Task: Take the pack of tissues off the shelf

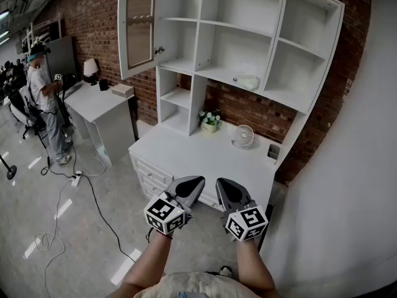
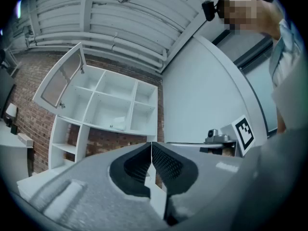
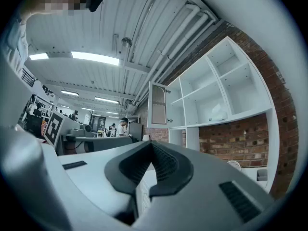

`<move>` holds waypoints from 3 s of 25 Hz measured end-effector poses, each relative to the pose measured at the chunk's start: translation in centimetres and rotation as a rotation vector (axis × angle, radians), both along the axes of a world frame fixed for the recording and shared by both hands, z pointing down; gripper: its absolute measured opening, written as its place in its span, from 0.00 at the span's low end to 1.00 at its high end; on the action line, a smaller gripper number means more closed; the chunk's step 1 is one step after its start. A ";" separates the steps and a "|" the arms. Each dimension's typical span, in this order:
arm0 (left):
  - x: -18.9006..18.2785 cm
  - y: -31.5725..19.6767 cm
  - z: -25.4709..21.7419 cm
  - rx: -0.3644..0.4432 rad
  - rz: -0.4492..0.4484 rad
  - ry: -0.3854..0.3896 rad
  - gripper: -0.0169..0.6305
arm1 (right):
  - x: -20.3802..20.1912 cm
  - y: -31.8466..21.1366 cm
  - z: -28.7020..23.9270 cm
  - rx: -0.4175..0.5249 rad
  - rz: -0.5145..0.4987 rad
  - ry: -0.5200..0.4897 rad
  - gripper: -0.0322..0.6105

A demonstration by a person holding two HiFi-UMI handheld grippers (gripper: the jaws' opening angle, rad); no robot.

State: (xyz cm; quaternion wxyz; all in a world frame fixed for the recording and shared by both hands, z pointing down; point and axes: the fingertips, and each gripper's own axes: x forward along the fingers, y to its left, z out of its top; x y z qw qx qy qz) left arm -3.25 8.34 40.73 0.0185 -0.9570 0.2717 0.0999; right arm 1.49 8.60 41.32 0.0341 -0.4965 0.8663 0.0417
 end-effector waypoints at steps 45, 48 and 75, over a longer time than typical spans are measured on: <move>-1.1 -4.2 1.1 -0.041 0.036 0.019 0.04 | -2.7 -4.7 0.9 -0.039 -0.074 -0.006 0.08; -0.7 -7.2 1.1 -0.045 0.026 0.009 0.04 | -2.4 -7.5 0.5 -0.029 -0.090 -0.005 0.08; 15.2 -28.1 -2.7 0.034 0.180 -0.029 0.04 | 12.6 -27.7 -3.1 0.033 -0.010 -0.021 0.12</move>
